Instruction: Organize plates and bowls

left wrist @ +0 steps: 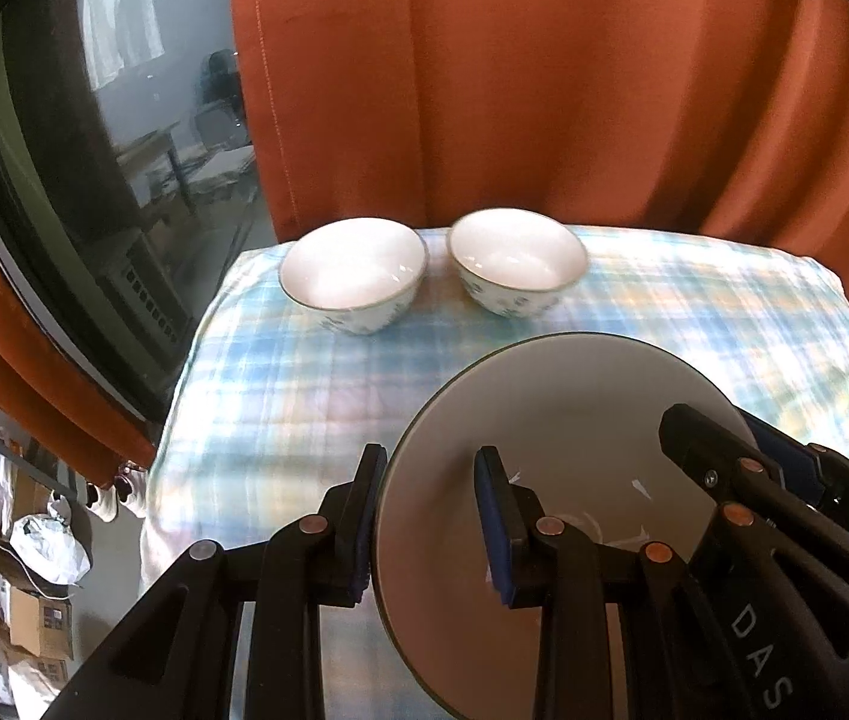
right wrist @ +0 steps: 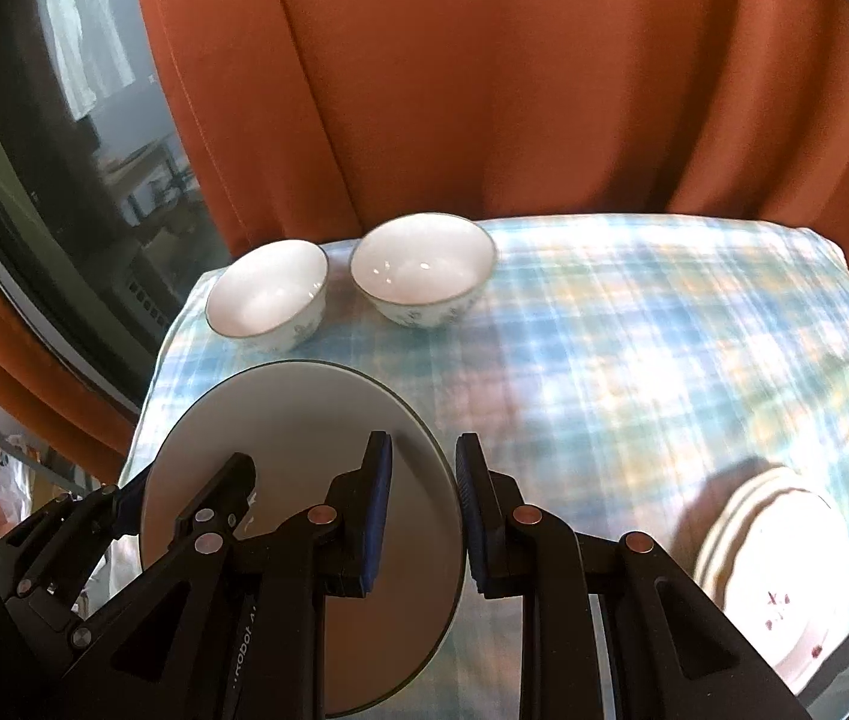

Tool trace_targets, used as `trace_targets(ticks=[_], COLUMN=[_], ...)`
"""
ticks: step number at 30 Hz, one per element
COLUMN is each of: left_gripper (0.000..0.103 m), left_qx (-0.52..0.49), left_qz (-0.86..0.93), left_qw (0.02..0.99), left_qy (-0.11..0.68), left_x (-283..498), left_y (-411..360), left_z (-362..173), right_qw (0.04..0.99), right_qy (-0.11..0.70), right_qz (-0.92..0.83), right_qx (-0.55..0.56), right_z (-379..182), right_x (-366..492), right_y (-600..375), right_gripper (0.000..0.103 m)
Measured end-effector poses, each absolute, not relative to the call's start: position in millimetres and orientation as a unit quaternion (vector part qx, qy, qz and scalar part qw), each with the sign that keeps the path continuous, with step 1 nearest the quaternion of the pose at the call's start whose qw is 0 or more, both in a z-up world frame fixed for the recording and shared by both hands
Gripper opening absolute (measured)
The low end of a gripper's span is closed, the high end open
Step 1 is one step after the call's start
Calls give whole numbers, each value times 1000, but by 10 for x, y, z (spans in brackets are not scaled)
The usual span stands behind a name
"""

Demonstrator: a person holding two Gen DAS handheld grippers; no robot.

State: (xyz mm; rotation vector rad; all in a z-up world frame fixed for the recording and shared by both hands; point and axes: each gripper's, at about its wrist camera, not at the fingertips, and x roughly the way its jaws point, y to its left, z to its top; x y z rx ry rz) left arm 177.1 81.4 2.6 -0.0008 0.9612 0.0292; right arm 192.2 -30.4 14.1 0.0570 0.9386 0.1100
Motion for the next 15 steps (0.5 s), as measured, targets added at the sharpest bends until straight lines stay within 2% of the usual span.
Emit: trace_targets(ticks=[15], left_gripper=[29], left_qx=[15], left_qz=[7], left_qw=[877], left_qy=[480], left_x=[1190], left_y=[234], left_z=[-203], right_qw=[882], right_qy=[468], right_qz=[46], right_qx=[31], right_z=[-66], right_x=[1278], right_y=[-892], right_gripper=[26])
